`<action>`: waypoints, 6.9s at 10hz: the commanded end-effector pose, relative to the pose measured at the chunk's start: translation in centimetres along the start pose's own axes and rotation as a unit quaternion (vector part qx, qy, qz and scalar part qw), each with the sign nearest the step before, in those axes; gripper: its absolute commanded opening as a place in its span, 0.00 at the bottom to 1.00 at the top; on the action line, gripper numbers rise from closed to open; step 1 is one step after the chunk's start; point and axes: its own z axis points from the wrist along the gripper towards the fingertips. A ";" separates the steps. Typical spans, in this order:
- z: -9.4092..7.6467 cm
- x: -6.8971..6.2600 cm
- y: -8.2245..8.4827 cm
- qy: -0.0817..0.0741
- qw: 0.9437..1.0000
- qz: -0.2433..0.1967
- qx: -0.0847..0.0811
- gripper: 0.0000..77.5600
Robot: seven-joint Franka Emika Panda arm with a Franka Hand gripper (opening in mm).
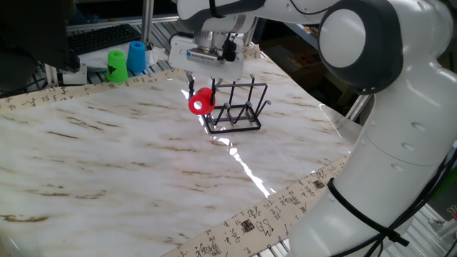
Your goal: Put the cup on the cup rack
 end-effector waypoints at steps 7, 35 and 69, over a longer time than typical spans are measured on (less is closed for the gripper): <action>-0.1 0.0 0.0 0.017 0.998 0.062 -0.018 0.02; 0.1 -4.8 -6.9 0.090 0.980 0.138 -0.108 0.02; 1.5 -9.9 -5.7 0.160 0.984 -0.034 -0.068 0.02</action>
